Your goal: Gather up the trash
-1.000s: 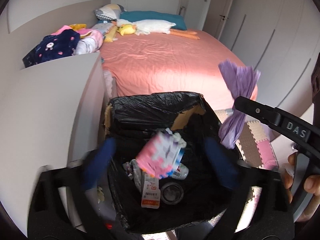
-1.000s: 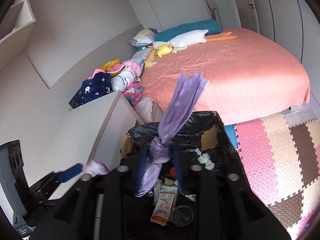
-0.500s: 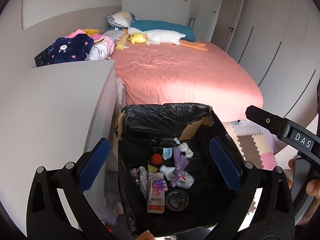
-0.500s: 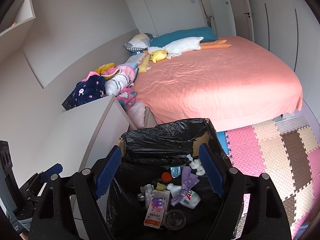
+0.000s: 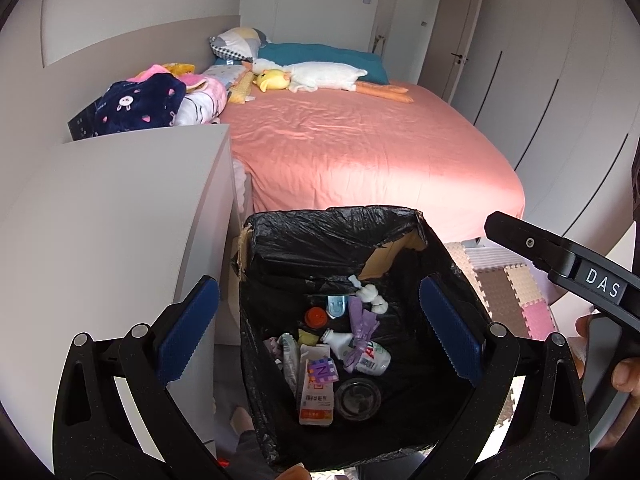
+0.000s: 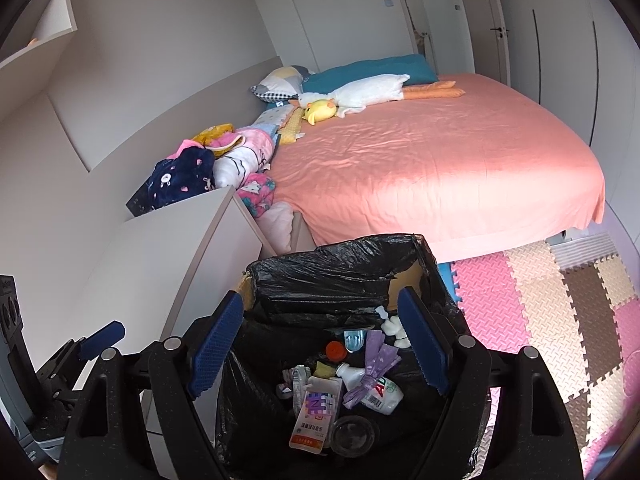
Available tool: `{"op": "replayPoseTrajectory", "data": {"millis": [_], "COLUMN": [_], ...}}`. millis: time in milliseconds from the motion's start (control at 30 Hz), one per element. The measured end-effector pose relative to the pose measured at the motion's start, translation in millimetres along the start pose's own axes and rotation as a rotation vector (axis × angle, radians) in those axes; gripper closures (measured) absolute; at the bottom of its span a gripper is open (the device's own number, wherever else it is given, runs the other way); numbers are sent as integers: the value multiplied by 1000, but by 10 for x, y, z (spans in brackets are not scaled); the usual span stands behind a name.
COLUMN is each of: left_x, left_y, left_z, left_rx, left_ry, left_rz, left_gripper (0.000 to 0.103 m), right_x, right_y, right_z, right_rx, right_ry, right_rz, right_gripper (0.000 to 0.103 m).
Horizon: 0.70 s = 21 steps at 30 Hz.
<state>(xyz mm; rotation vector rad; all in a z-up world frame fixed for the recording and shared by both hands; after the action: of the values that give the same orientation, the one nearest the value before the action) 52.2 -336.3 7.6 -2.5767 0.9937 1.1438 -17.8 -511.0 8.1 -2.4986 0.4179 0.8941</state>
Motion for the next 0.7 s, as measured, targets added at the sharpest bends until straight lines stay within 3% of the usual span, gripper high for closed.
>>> {"op": "replayPoseTrajectory", "data": {"millis": [700], "left_x": [8], "left_y": [111], "left_z": [33], "left_rx": [44], "left_ry": [-18], "left_rz": [-2], "left_gripper": [6], "right_x": [-22], "right_y": [4], "right_z": [22], "right_rx": [8], "right_ry": [1], "right_rz": [2], "right_gripper": [23]}}
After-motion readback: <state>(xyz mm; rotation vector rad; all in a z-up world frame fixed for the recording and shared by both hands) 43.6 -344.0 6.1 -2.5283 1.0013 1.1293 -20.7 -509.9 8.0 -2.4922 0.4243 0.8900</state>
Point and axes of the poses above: each gripper's, at about its wrist camera, not at the fingertips, and x roughly the way its jaws point, y to its right, z to its underside, the point moved 5 cm from there along x, roughly the way its jaws point, and after that the axes turned 1 degree about -z, right-handed, at the moved point
